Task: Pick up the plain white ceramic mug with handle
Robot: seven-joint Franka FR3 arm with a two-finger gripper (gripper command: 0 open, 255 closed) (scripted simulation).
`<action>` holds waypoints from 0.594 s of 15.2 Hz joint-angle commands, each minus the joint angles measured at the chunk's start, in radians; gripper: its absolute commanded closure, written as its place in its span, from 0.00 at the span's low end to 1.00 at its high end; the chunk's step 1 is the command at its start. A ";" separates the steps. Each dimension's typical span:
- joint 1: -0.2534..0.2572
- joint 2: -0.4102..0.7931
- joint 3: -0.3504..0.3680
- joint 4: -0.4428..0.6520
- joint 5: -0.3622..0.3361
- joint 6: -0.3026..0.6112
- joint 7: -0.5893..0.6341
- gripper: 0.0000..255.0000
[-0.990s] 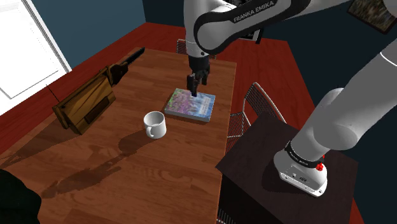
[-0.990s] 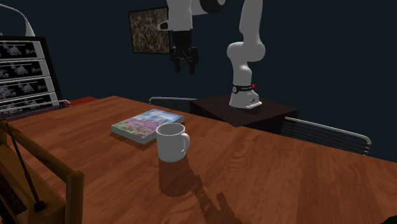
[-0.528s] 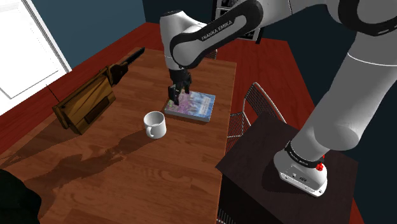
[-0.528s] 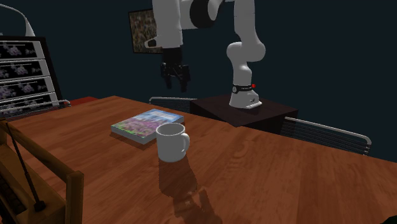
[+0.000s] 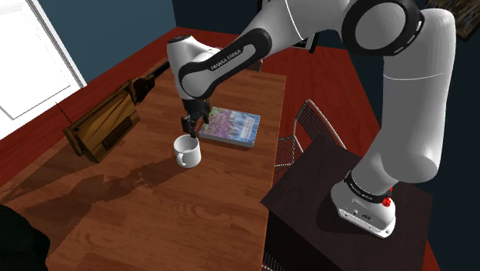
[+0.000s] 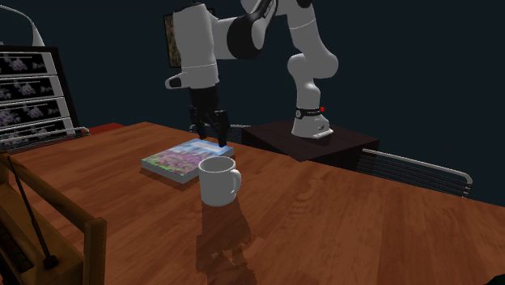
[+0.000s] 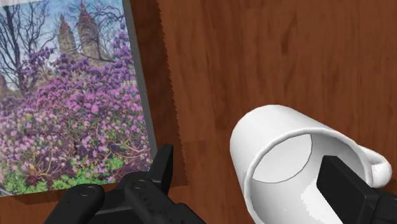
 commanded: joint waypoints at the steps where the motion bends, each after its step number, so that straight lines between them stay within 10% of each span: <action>1: 0.020 0.087 -0.004 0.084 -0.015 -0.003 0.008 0.00; 9: 0.038 0.187 -0.015 0.135 -0.034 0.042 0.016 0.00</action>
